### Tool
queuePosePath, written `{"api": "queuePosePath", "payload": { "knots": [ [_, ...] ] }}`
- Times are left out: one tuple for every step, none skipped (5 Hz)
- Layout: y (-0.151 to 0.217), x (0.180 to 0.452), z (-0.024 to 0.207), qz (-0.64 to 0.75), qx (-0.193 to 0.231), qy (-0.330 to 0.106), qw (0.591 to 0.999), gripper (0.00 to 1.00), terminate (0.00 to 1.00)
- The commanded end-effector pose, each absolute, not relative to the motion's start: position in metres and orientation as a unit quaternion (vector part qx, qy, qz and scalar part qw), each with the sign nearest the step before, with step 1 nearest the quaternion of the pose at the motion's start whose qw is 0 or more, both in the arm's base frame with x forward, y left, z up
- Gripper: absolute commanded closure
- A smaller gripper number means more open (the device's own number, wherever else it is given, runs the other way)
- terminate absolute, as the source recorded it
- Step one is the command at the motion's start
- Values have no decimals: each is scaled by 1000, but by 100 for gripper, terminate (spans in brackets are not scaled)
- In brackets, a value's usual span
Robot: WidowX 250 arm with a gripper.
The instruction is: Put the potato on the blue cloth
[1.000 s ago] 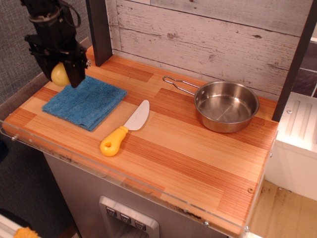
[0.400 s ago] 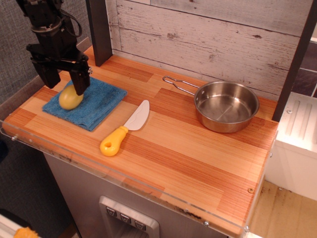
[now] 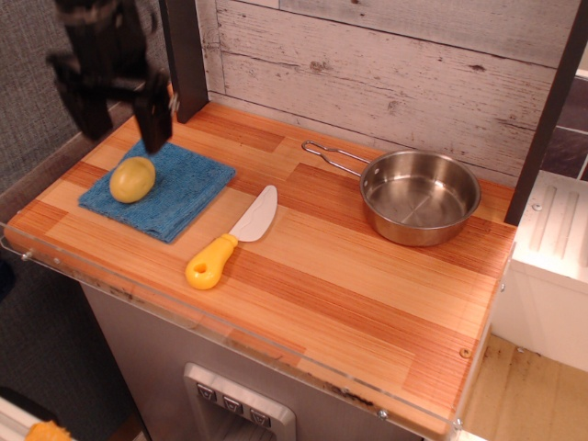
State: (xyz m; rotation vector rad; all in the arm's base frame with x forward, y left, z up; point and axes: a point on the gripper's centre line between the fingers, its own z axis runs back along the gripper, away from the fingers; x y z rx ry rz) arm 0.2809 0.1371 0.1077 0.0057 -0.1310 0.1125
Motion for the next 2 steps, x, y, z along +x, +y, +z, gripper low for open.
{"api": "queuePosePath", "payload": {
  "knots": [
    [87, 281, 135, 56, -12, -69, 996, 0, 0],
    [66, 286, 122, 57, -5, -64, 996, 0, 0]
  ]
}}
